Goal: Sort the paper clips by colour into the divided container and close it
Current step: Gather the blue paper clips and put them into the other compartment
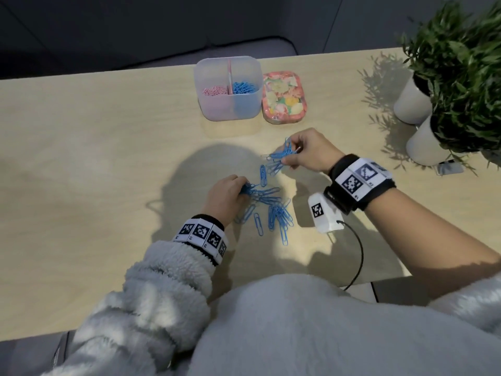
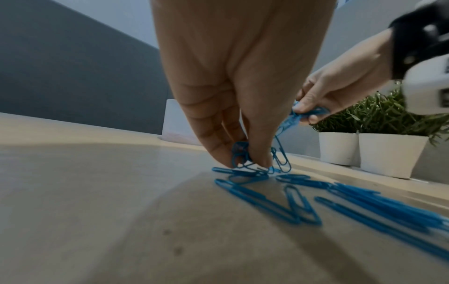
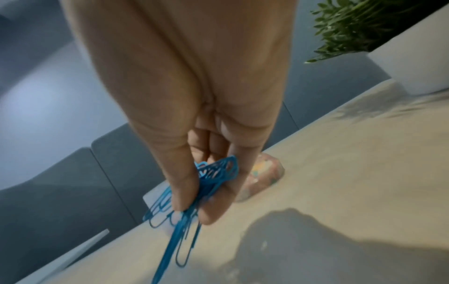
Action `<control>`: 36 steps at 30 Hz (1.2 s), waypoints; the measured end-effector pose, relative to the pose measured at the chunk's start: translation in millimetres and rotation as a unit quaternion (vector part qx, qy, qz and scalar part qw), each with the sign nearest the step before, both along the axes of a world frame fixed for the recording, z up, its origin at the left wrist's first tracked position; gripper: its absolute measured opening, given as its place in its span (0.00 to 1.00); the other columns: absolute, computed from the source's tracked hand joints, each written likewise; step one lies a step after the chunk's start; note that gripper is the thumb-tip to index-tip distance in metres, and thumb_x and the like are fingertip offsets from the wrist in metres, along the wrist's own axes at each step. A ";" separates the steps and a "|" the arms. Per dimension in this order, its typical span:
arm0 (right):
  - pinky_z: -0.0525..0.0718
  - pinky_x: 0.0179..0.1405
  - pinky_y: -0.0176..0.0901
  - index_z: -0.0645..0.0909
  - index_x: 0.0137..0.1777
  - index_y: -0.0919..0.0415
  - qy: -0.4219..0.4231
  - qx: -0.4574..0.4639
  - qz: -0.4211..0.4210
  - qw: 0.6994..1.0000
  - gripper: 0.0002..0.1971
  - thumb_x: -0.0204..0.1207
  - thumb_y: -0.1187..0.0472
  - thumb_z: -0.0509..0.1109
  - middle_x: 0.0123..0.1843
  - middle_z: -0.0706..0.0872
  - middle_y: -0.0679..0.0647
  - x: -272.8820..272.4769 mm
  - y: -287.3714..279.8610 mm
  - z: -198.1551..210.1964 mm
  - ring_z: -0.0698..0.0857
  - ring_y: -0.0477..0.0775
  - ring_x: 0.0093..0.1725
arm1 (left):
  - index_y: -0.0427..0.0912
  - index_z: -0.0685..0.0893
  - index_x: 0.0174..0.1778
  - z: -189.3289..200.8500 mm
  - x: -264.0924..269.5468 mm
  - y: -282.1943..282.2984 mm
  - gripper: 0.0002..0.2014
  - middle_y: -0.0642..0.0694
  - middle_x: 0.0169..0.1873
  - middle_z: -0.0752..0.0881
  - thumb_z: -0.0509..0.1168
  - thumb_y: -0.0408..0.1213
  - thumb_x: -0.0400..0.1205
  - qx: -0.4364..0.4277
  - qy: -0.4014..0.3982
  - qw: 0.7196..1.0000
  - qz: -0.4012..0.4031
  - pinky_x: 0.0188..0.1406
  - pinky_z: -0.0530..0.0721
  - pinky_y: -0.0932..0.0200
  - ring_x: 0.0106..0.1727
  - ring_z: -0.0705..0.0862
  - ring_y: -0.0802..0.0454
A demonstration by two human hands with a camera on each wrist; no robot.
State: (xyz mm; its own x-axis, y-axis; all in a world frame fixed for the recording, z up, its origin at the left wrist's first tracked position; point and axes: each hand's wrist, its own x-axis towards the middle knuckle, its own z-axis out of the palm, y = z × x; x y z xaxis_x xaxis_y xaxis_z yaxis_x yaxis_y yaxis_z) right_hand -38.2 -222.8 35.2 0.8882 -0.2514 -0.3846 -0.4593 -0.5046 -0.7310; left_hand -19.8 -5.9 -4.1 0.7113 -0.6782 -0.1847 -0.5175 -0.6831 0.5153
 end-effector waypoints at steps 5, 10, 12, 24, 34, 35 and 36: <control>0.83 0.21 0.34 0.71 0.28 0.66 -0.031 -0.024 -0.047 0.998 0.15 0.68 0.76 0.74 0.25 0.82 0.59 69.6 -13.2 39.3 0.79 0.38 0.15 | 0.35 0.81 0.57 5.7 0.9 3.4 0.12 0.36 0.52 0.84 0.65 0.35 0.79 -0.002 0.025 1.000 0.013 0.51 0.76 0.50 0.53 0.82 0.38; 0.85 0.23 0.38 0.71 0.29 0.57 -0.056 -0.108 -0.060 0.991 0.17 0.66 0.70 0.77 0.37 0.83 0.59 139.3 -8.3 56.0 0.85 0.46 0.24 | 0.34 0.82 0.55 8.5 -2.5 7.0 0.11 0.36 0.51 0.84 0.65 0.35 0.79 -0.015 0.043 0.999 0.013 0.50 0.77 0.50 0.51 0.82 0.38; 0.87 0.31 0.39 0.76 0.33 0.58 -0.047 -0.159 -0.057 0.985 0.12 0.66 0.68 0.77 0.51 0.85 0.60 159.2 -0.4 57.9 0.89 0.53 0.41 | 0.35 0.82 0.54 8.5 0.4 9.6 0.11 0.37 0.50 0.84 0.66 0.34 0.78 -0.017 0.042 0.999 0.024 0.50 0.77 0.48 0.51 0.82 0.38; 0.84 0.61 0.50 0.84 0.54 0.67 -0.074 -0.150 -0.104 0.980 0.13 0.76 0.64 0.62 0.58 0.85 0.66 176.2 13.8 52.9 0.85 0.65 0.57 | 0.34 0.83 0.50 59.2 69.6 -26.8 0.08 0.36 0.49 0.86 0.67 0.31 0.76 -0.106 0.007 0.992 0.073 0.47 0.71 0.57 0.52 0.83 0.40; 0.87 0.52 0.61 0.82 0.32 0.58 -0.071 -0.023 -0.112 0.991 0.12 0.76 0.67 0.65 0.37 0.88 0.61 10.3 -7.1 18.2 0.89 0.64 0.41 | 0.30 0.81 0.53 86.0 171.3 -115.5 0.12 0.32 0.56 0.84 0.68 0.34 0.78 0.032 -0.055 0.991 0.117 0.55 0.79 0.48 0.58 0.82 0.37; 0.87 0.51 0.60 0.82 0.33 0.59 -0.054 -0.032 -0.097 0.993 0.11 0.76 0.68 0.65 0.35 0.87 0.59 -3.2 -6.8 12.5 0.88 0.62 0.39 | 0.29 0.81 0.55 83.7 173.7 -118.7 0.15 0.33 0.57 0.85 0.69 0.34 0.77 0.048 -0.053 0.992 0.107 0.56 0.80 0.48 0.59 0.82 0.37; 0.87 0.49 0.57 0.83 0.34 0.60 -0.040 -0.039 -0.082 0.995 0.11 0.75 0.69 0.65 0.34 0.87 0.56 -15.5 -7.5 5.5 0.87 0.61 0.39 | 0.30 0.82 0.56 82.5 175.2 -121.2 0.16 0.33 0.56 0.85 0.70 0.35 0.76 0.060 -0.051 0.992 0.100 0.58 0.79 0.48 0.60 0.82 0.38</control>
